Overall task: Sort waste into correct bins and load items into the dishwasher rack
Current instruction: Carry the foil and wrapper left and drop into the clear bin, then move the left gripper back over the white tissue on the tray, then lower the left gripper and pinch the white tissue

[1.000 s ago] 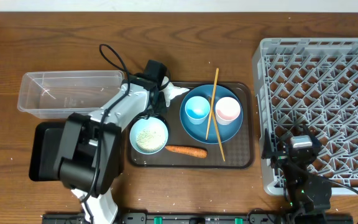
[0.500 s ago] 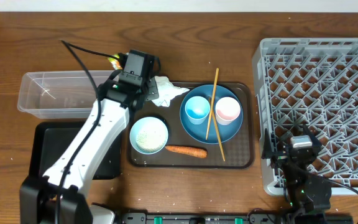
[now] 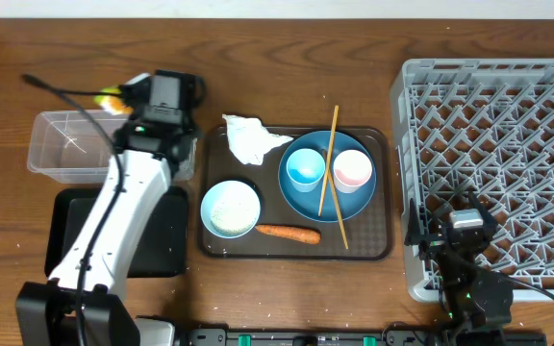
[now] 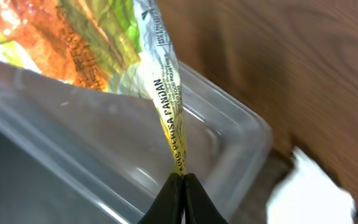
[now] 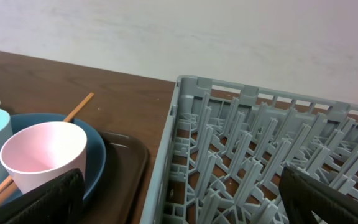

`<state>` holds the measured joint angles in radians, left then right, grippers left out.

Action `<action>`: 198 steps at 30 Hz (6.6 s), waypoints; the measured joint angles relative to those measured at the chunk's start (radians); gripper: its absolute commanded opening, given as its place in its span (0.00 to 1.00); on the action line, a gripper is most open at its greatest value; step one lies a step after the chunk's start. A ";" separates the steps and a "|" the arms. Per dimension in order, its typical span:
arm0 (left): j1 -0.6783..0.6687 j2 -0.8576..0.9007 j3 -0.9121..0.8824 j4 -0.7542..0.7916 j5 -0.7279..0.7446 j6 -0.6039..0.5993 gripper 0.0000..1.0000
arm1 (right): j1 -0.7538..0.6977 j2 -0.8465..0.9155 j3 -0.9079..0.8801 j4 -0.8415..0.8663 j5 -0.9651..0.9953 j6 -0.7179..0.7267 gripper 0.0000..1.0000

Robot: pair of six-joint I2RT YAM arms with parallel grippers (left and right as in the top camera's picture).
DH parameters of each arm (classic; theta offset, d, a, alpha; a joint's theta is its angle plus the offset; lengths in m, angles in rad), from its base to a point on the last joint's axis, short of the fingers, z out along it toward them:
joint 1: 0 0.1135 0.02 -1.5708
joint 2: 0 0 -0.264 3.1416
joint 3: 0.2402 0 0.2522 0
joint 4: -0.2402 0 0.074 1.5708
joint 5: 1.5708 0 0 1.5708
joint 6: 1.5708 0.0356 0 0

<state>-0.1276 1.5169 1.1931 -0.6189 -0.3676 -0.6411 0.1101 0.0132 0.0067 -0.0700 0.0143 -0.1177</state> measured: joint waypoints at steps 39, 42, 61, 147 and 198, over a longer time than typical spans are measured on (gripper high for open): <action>-0.010 0.018 -0.053 0.162 0.340 0.181 0.51 | 0.000 0.000 0.000 0.000 0.000 0.000 0.99; -0.063 0.018 -0.053 0.175 0.344 0.224 0.51 | 0.000 0.000 0.000 0.000 0.000 0.000 0.99; -0.200 0.053 -0.053 0.197 0.362 0.277 0.61 | 0.000 0.000 0.000 0.000 0.000 0.000 0.99; -0.243 0.412 -0.053 0.407 0.338 0.260 0.35 | 0.000 0.000 0.000 0.000 0.000 0.000 0.99; -0.243 0.272 -0.054 0.306 0.338 0.256 0.06 | 0.000 0.000 0.000 0.000 0.000 0.000 0.99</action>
<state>-0.3710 1.7893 1.1389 -0.3126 -0.0299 -0.3847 0.1101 0.0132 0.0067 -0.0700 0.0143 -0.1177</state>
